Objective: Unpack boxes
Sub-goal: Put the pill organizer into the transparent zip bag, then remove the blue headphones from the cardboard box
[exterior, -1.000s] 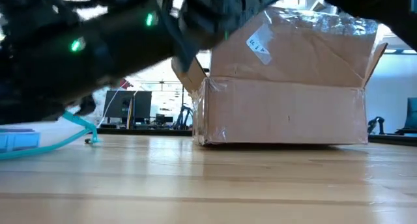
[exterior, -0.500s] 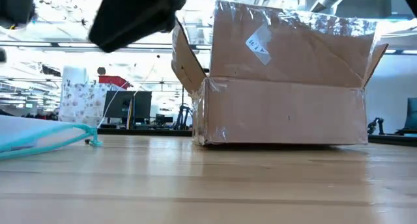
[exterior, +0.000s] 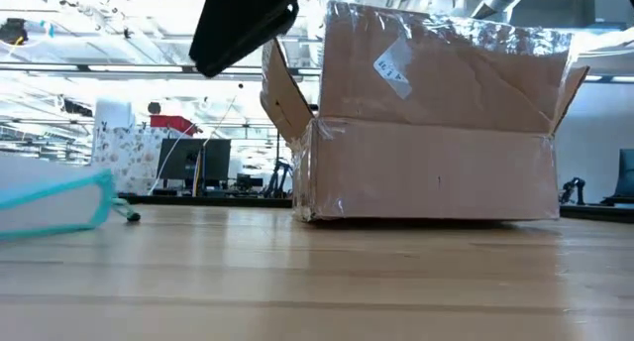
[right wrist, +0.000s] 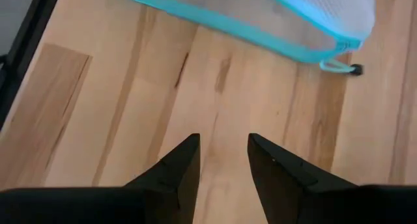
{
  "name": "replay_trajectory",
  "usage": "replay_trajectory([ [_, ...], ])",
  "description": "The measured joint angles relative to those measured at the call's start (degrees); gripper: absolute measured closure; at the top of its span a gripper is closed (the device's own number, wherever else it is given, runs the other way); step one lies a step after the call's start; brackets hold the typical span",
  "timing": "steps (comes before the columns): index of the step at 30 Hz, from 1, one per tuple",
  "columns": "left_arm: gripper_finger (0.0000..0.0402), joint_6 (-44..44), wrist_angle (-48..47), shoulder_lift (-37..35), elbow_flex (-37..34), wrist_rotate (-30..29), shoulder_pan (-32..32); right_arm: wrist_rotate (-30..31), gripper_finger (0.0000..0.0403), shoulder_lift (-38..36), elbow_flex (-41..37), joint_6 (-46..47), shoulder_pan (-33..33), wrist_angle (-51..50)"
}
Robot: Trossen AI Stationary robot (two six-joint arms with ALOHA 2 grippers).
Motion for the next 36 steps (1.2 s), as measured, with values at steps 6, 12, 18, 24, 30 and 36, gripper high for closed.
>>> replay_trajectory([
  [6, 0.0293, 3.0, -1.0, -0.1, 8.1, -6.3, 3.7, 0.0, 0.028, -6.1, 3.5, -2.6, 0.7, -4.4],
  [12, 0.0293, 4.8, -6.5, -0.2, 17.2, -11.1, 7.1, 0.2, 0.028, -16.4, 3.6, -7.2, 1.3, -9.1],
  [18, 0.0293, 12.6, -14.0, -0.2, 26.8, -23.7, 12.4, 6.5, 0.028, -25.6, 3.7, -6.9, -3.0, -24.2],
  [24, 0.0293, 31.5, -16.9, -4.6, 30.6, -25.5, 23.9, 8.9, 0.028, -31.2, 0.1, -0.4, -12.9, -37.8],
  [30, 0.0293, 55.3, -12.1, -12.3, 27.5, -25.4, 39.4, 9.0, 0.028, -37.1, -14.1, 0.3, -23.8, -30.9],
  [36, 0.0293, 72.2, -5.9, -18.2, 24.0, -20.0, 50.2, 8.6, 0.028, -42.3, -32.1, 2.8, -31.4, -17.8],
])
